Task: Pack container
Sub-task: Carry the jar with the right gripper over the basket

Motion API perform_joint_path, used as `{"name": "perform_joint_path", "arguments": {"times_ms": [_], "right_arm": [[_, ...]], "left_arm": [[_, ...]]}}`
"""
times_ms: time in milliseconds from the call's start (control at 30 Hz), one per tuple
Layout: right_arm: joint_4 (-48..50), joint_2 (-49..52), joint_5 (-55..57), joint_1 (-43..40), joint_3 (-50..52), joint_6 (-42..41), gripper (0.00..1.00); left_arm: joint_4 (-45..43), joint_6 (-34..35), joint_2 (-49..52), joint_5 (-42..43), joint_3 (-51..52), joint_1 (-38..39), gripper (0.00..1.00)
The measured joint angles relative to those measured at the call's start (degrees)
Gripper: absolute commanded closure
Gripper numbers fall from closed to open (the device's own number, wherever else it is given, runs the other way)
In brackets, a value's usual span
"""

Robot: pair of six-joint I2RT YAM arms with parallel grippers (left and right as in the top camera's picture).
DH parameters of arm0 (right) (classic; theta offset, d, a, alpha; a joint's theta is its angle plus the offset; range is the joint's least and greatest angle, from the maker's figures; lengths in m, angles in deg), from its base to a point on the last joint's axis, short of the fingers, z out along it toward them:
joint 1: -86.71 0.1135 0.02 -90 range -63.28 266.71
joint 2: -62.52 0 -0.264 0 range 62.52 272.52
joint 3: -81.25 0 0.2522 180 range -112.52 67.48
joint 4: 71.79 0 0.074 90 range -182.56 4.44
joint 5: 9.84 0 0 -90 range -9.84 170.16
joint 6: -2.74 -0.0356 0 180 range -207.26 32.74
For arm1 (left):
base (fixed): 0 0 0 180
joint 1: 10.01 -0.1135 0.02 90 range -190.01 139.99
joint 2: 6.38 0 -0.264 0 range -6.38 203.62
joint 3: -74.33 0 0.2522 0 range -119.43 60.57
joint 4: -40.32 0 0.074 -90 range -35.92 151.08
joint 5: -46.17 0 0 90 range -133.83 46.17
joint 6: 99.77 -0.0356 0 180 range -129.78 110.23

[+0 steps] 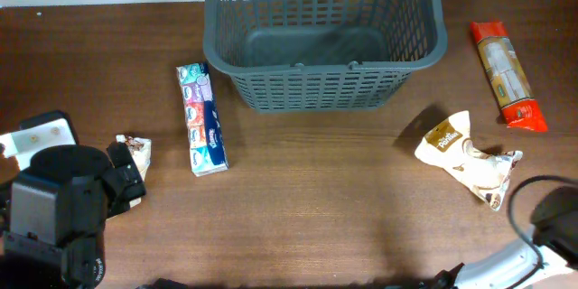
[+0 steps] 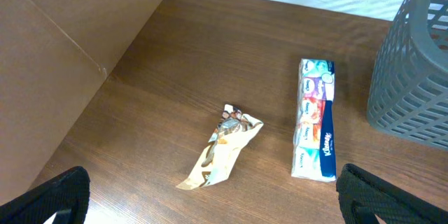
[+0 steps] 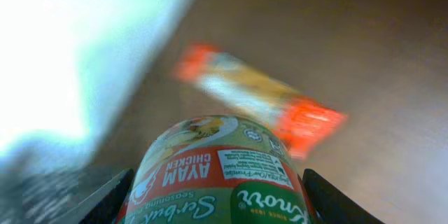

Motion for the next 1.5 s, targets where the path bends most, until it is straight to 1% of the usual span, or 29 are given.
{"name": "perform_joint_path", "arguments": {"times_ms": [133,300,400,533,700,900,1000,1267,1500], "right_arm": [[1.8,-1.0,-2.6,12.3,-6.4,1.9,0.96],[4.2,-1.3,-3.8,28.1,-7.5,9.7,0.96],[4.2,-1.2,-0.2,36.5,-7.5,13.5,0.96],[4.5,-1.2,8.8,44.3,-7.5,16.0,0.96],[5.6,-1.2,14.4,48.0,-7.5,16.4,0.96],[6.1,0.1,16.5,49.2,-7.6,16.2,0.96],[7.2,2.8,16.9,49.3,-7.6,14.8,0.96],[7.4,14.0,17.3,49.3,-7.5,9.9,0.96],[5.7,17.7,17.4,49.3,-7.4,8.3,0.96]], "left_arm": [[0.0,0.0,0.0,0.0,0.0,0.0,0.00],[0.0,0.0,0.0,0.0,0.0,0.0,0.00],[0.0,0.0,0.0,0.0,0.0,0.0,0.00],[0.0,0.0,0.0,0.0,0.0,0.0,0.00],[0.0,0.0,0.0,0.0,0.0,0.0,0.00],[0.0,0.0,0.0,0.0,0.0,0.0,0.00],[0.0,0.0,0.0,0.0,0.0,0.0,0.00],[0.0,0.0,0.0,0.0,0.0,0.0,0.00],[0.0,0.0,0.0,0.0,0.0,0.0,0.00]]}}
